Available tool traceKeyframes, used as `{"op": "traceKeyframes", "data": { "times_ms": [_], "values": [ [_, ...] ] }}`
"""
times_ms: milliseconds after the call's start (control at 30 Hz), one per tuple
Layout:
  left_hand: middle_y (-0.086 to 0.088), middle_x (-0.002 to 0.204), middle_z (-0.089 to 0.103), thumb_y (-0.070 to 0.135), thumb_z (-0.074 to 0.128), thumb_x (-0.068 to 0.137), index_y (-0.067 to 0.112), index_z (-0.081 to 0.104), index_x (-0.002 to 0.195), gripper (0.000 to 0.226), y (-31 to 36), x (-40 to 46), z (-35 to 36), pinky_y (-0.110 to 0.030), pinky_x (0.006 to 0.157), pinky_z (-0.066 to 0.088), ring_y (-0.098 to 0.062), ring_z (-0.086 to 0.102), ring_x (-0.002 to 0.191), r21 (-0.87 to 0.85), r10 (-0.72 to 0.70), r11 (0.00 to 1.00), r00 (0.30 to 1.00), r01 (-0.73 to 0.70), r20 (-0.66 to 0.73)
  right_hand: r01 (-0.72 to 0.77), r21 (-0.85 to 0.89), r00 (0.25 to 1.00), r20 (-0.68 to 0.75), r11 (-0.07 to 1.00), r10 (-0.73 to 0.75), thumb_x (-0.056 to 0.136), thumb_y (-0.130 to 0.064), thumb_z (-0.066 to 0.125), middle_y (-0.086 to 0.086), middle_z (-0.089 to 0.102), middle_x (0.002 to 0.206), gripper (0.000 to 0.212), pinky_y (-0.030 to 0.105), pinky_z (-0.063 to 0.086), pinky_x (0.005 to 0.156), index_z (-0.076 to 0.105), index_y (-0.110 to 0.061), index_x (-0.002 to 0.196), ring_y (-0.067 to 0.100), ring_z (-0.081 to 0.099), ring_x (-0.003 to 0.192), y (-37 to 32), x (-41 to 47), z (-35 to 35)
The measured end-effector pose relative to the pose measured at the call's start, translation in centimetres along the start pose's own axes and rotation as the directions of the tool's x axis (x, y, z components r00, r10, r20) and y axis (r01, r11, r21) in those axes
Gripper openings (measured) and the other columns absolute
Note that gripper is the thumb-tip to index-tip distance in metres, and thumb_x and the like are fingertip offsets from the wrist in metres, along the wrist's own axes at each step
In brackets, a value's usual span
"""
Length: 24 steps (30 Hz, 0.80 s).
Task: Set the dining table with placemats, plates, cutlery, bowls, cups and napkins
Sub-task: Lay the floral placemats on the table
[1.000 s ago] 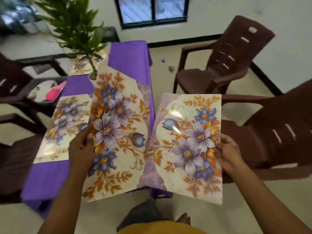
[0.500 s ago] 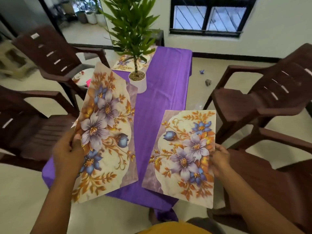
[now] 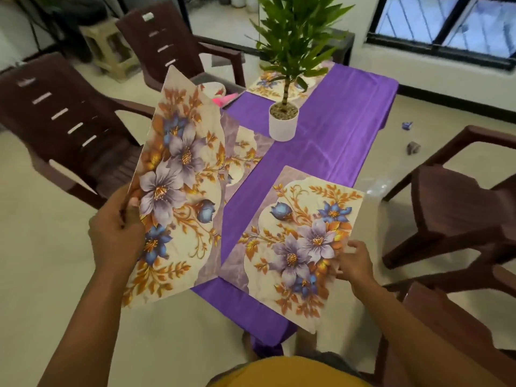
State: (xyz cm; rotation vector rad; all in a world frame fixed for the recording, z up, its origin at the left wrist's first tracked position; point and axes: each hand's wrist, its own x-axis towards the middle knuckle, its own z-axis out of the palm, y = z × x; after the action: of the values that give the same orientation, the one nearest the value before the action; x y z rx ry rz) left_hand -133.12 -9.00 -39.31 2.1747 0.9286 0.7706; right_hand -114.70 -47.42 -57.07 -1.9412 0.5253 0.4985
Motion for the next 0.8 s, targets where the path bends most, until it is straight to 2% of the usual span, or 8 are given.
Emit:
{"op": "traceKeyframes", "data": {
  "times_ms": [67, 133, 200, 267, 333, 433, 600, 800],
  "values": [
    [-0.016, 0.121, 0.073, 0.02, 0.05, 0.109, 0.01, 0.067, 0.135, 0.032, 0.6, -1.2, -0.4, -0.047, 0.097, 0.05, -0.032, 0.066, 0.11, 0.029, 0.005, 1.0, 0.999, -0.004, -0.035, 0.098, -0.19, 0.995, 0.002, 0.977, -0.1, 0.092, -0.028, 0.072, 0.013, 0.068, 0.114, 0.04, 0.049, 0.063, 0.077, 0.054, -0.021, 0.126, 0.032, 0.069, 0.094, -0.4, -0.1, -0.9],
    [-0.014, 0.118, 0.073, 0.02, 0.05, 0.109, 0.01, 0.067, 0.133, 0.031, 1.2, -2.2, -0.8, -0.044, 0.095, 0.05, -0.03, 0.066, 0.107, 0.027, 0.004, 1.0, 0.997, -0.002, -0.071, 0.289, -0.445, 0.952, 0.038, 0.847, -0.305, 0.091, -0.021, 0.07, 0.015, 0.062, 0.125, 0.047, 0.047, 0.058, 0.087, 0.052, -0.02, 0.135, 0.035, 0.064, 0.107, -0.6, 0.3, -1.9],
    [-0.012, 0.117, 0.074, 0.022, 0.049, 0.11, 0.012, 0.067, 0.133, 0.031, 1.5, -2.8, -1.2, -0.042, 0.094, 0.051, -0.029, 0.067, 0.107, 0.034, 0.004, 0.999, 0.995, -0.001, -0.101, 0.503, -0.621, 0.842, 0.195, 0.602, -0.503, 0.083, -0.021, 0.079, 0.017, 0.056, 0.137, 0.065, 0.05, 0.055, 0.092, 0.052, -0.019, 0.143, 0.039, 0.058, 0.12, -1.1, 1.1, -2.5],
    [-0.01, 0.12, 0.074, 0.025, 0.048, 0.11, 0.015, 0.066, 0.136, 0.033, 1.9, -3.3, -1.7, -0.043, 0.097, 0.054, -0.029, 0.069, 0.108, 0.062, 0.015, 0.998, 0.992, -0.007, -0.127, 0.686, -0.679, 0.668, 0.446, 0.261, -0.596, 0.07, -0.023, 0.087, 0.02, 0.052, 0.146, 0.083, 0.053, 0.054, 0.092, 0.053, -0.021, 0.146, 0.044, 0.054, 0.128, -1.7, 2.4, -2.8],
    [-0.01, 0.121, 0.074, 0.024, 0.049, 0.11, 0.015, 0.065, 0.138, 0.033, 2.3, -3.8, -2.0, -0.044, 0.098, 0.055, -0.029, 0.069, 0.109, 0.086, 0.025, 0.996, 0.988, -0.011, -0.153, 0.778, -0.628, 0.52, 0.655, -0.012, -0.549, 0.064, -0.03, 0.088, 0.02, 0.043, 0.156, 0.097, 0.057, 0.051, 0.095, 0.047, -0.027, 0.152, 0.048, 0.047, 0.137, -2.3, 4.2, -2.4],
    [-0.01, 0.121, 0.074, 0.025, 0.048, 0.109, 0.016, 0.065, 0.137, 0.034, 3.3, -4.8, -2.1, -0.048, 0.097, 0.056, -0.03, 0.07, 0.109, 0.121, 0.003, 0.992, 0.978, 0.023, -0.209, 0.8, -0.538, 0.447, 0.829, -0.266, -0.335, 0.075, -0.043, 0.081, 0.012, 0.014, 0.171, 0.102, 0.059, 0.033, 0.116, 0.025, -0.04, 0.161, 0.042, 0.018, 0.155, -3.9, 5.4, -1.3],
    [-0.01, 0.12, 0.075, 0.023, 0.046, 0.106, 0.017, 0.066, 0.135, 0.036, 5.1, -6.6, -2.0, -0.047, 0.097, 0.056, -0.03, 0.07, 0.109, 0.149, 0.002, 0.988, 0.958, 0.043, -0.286, 0.818, -0.389, 0.365, 0.92, -0.424, -0.14, 0.091, -0.048, 0.069, 0.005, -0.006, 0.173, 0.095, 0.055, 0.015, 0.125, 0.008, -0.041, 0.163, 0.034, -0.001, 0.159, -5.4, 5.1, 0.6],
    [-0.009, 0.122, 0.074, 0.033, 0.042, 0.109, 0.018, 0.065, 0.137, 0.039, 5.9, -7.6, -1.6, -0.045, 0.097, 0.057, -0.029, 0.07, 0.109, 0.18, 0.002, 0.982, 0.938, 0.064, -0.346, 0.781, -0.279, 0.327, 0.945, -0.558, -0.016, 0.09, -0.033, 0.074, 0.011, -0.021, 0.17, 0.112, 0.053, 0.024, 0.122, -0.011, -0.032, 0.163, 0.039, -0.007, 0.158, -5.3, 5.4, -0.1]
  ]
}}
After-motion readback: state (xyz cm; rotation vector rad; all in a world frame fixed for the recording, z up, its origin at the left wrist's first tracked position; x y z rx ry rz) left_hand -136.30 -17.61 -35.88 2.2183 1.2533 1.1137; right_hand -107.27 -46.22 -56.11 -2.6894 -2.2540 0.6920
